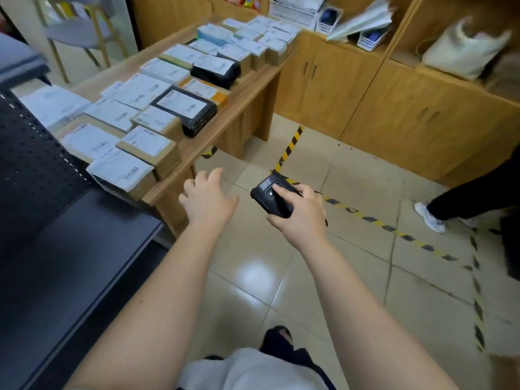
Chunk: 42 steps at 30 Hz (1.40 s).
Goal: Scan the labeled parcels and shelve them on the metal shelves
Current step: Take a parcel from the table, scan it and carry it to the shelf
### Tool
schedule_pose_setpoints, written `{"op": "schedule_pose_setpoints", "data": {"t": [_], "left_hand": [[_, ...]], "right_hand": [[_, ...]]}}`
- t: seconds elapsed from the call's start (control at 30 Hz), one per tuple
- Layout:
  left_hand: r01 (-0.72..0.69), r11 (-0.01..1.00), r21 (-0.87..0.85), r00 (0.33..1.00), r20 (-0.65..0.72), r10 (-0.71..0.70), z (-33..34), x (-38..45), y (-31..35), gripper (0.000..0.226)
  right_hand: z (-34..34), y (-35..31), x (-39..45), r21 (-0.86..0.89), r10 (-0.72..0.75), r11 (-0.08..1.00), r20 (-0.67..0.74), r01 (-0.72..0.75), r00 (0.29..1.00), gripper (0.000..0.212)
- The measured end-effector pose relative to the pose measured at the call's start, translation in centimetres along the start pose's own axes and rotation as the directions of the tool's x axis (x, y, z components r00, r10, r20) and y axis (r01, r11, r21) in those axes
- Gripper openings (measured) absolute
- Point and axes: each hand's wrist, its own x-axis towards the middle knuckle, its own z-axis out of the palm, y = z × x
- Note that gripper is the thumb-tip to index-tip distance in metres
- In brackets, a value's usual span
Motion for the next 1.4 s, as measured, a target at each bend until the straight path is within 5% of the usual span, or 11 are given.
{"op": "schedule_pose_setpoints", "data": {"t": [0.43, 0.7, 0.8, 1.07, 1.4], "left_hand": [[0.387, 0.922, -0.003, 0.919, -0.08, -0.386, 0.1, 21.6, -0.4, 0.063], [0.607, 0.791, -0.08, 0.78, -0.134, -0.612, -3.4, 34.6, -4.0, 0.064], [0.694, 0.71, -0.121, 0.69, -0.173, -0.703, -4.0, 37.9, -5.4, 0.062], [0.864, 0.355, -0.357, 0.324, -0.145, -0.935, -2.9, 43.1, -7.0, 0.066], [0.91, 0.166, -0.381, 0.117, -0.149, -0.982, -4.0, 46.0, -10.6, 0.077]], "right_hand": [[6.2, -7.3, 29.1, -0.008, -0.365, 0.926, 0.238, 0.378, 0.9, 0.061], [9.6, -16.7, 44.0, 0.008, -0.538, 0.815, 0.382, 0.579, 0.752, 0.062], [11.7, -20.0, 48.6, 0.059, -0.6, 0.764, 0.431, 0.642, 0.674, 0.062], [17.1, -26.1, 58.5, 0.2, -0.755, 0.547, 0.538, 0.813, 0.375, 0.061], [25.3, -32.3, 59.8, 0.345, -0.774, 0.518, 0.579, 0.782, 0.258, 0.06]]}}
